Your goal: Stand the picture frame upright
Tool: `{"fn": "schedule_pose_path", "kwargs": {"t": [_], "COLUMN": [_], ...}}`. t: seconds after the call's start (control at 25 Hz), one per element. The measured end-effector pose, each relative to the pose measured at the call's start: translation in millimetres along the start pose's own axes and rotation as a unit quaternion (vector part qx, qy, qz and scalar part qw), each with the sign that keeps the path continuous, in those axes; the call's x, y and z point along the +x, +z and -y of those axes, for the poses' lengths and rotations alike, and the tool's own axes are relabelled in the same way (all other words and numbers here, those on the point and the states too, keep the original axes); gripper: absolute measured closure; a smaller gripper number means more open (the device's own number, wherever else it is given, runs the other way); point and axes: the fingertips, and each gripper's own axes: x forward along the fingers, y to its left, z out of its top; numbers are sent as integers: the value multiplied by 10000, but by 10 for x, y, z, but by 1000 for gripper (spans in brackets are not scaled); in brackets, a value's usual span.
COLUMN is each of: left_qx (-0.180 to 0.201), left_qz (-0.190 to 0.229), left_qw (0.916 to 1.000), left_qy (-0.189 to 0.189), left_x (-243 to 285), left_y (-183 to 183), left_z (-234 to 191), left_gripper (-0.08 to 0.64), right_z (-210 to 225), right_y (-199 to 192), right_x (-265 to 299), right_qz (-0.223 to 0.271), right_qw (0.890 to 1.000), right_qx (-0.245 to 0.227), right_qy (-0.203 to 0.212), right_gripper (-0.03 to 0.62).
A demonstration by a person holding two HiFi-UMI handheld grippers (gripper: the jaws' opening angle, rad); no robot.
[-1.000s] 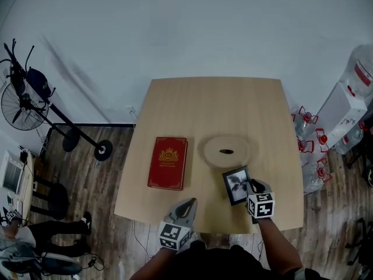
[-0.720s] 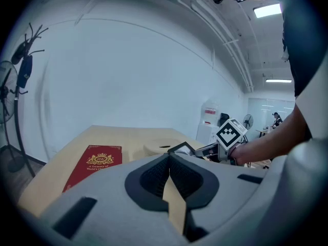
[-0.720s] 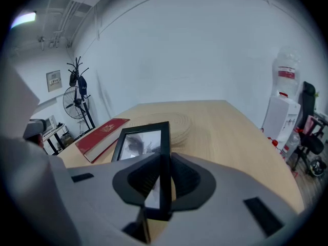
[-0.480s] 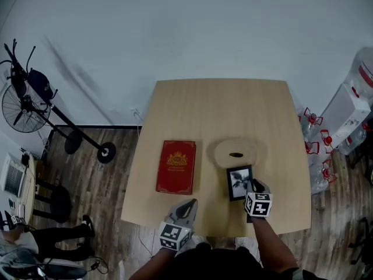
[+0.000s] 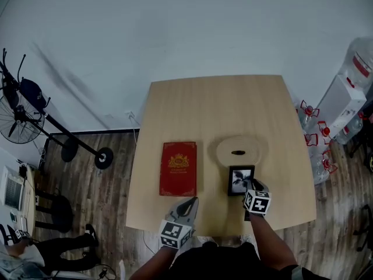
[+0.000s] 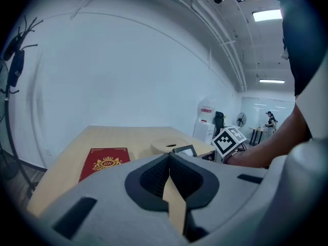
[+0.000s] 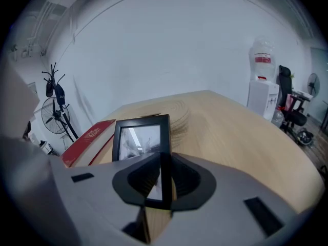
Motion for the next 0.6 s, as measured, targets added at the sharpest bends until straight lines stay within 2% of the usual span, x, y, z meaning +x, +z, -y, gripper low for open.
{"fn": "schedule_pose_path", "kwargs": {"t": [0.12,0.28,0.6], "left_qx": [29,-50,57], "left_qz": [-18,-179,-43], "left_qw": [10000,9998,9998], "left_qy": [1,-42,-170], "left_x": [-59,-129,-26], "left_y": [-7,-51,-4], "left_z": [-81,-121,59], "left_gripper": [560,560,560], "right_z": [10,8,14], "right_y": [0,21,371], "right_x": [10,-61,-587], "right_qz": [-72,-96,451], "right_qw": [9999,9998,9963], "right_qx": [-84,-152,-560], "right_qy": [-61,65,466], "right_gripper": [528,512,499]}}
